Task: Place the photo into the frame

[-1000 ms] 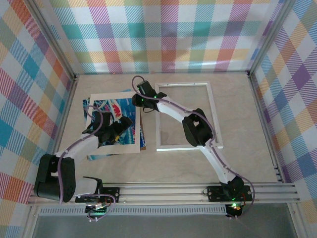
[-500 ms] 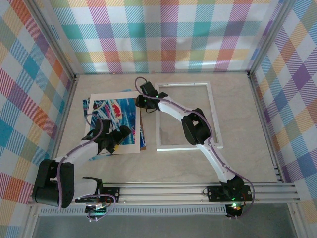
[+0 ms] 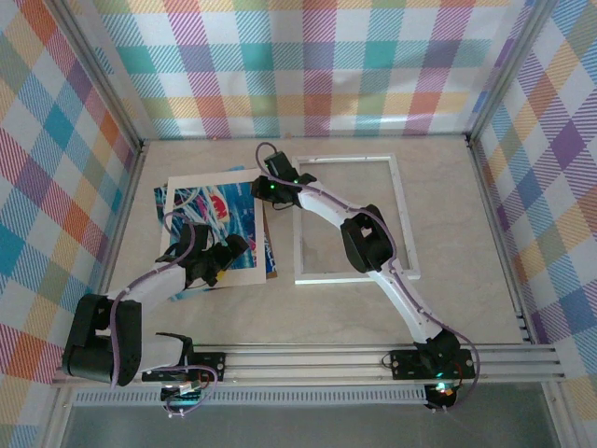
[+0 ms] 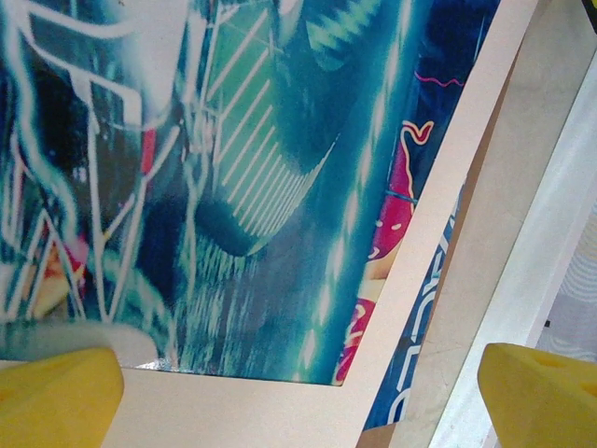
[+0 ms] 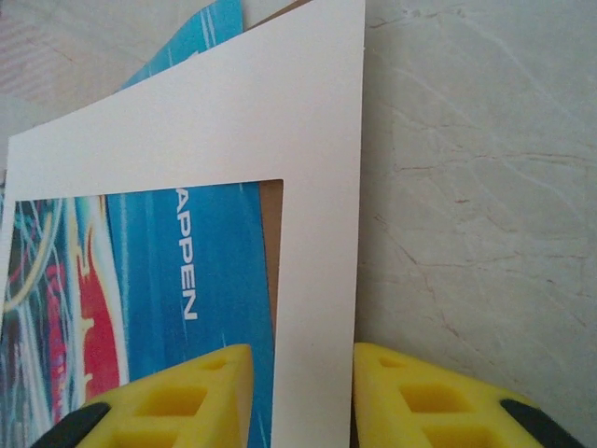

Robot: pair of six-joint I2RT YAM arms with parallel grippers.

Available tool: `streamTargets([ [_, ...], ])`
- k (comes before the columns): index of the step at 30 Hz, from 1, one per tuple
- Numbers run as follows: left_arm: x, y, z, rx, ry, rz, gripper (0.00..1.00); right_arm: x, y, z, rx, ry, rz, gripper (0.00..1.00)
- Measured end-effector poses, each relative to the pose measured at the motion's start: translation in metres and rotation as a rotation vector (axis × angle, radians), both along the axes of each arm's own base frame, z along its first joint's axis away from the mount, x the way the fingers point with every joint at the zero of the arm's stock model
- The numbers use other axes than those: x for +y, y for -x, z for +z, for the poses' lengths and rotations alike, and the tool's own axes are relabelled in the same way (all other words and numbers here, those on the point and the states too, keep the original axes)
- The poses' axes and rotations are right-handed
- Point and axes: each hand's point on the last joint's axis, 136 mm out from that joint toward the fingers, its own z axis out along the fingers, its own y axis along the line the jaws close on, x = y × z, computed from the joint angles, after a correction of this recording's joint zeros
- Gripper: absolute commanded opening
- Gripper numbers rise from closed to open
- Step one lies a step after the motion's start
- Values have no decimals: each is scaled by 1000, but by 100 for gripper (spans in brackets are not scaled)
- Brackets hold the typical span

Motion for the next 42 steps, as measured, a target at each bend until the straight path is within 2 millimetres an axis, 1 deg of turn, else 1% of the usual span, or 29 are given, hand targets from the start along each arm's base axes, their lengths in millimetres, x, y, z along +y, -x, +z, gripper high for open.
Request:
streamTargets([
  [9,-1,0,0,-3,-6,-16,100,9,3,7,15,-71,35,35],
  [13,-2,-2,0,1,-8,-24,100,10,7,5,14,-89,44,35],
  [16,-3,-3,1,-2,-9,-33,100,9,8,6,12,-100,46,33],
  [18,-4,-3,1,-3,-10,-37,100,9,9,7,12,-101,46,29],
  [20,-4,-3,2,-4,-12,-39,100,7,11,8,13,-100,47,22],
  [22,-3,-3,2,-2,-15,-42,100,5,14,10,18,-99,45,19],
  [24,-3,-4,3,1,-21,-43,100,5,15,14,16,-101,45,18],
  [29,3,-8,9,7,-58,-28,100,4,15,30,-2,-111,49,10],
  [33,5,-25,31,-35,-72,-21,100,2,19,48,-15,-117,58,3],
  [35,5,-36,48,-72,-73,-18,100,-1,22,63,-25,-124,66,0],
  [38,6,-51,82,-139,-80,-20,100,-8,26,93,-48,-137,83,0],
  [42,10,-66,136,-255,-91,-24,100,-20,34,145,-84,-172,126,0],
])
